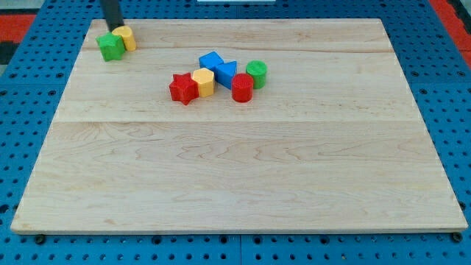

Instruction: Move the yellow heart along the green star to the left center of the board

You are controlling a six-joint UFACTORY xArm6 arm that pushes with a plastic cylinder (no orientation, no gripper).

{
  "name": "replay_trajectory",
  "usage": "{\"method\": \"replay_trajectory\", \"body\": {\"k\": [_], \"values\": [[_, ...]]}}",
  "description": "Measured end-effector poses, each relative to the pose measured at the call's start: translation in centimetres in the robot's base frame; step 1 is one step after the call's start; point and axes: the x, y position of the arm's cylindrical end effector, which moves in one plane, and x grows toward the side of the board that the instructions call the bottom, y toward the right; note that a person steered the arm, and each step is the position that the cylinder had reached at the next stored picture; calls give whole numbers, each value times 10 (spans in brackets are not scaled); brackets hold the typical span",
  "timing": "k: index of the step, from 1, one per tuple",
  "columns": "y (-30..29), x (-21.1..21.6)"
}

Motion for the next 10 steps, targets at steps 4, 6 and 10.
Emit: {"method": "replay_trajectory", "body": {"k": [4,6,10], "values": [[-53,40],[23,-29],[30,44]]}}
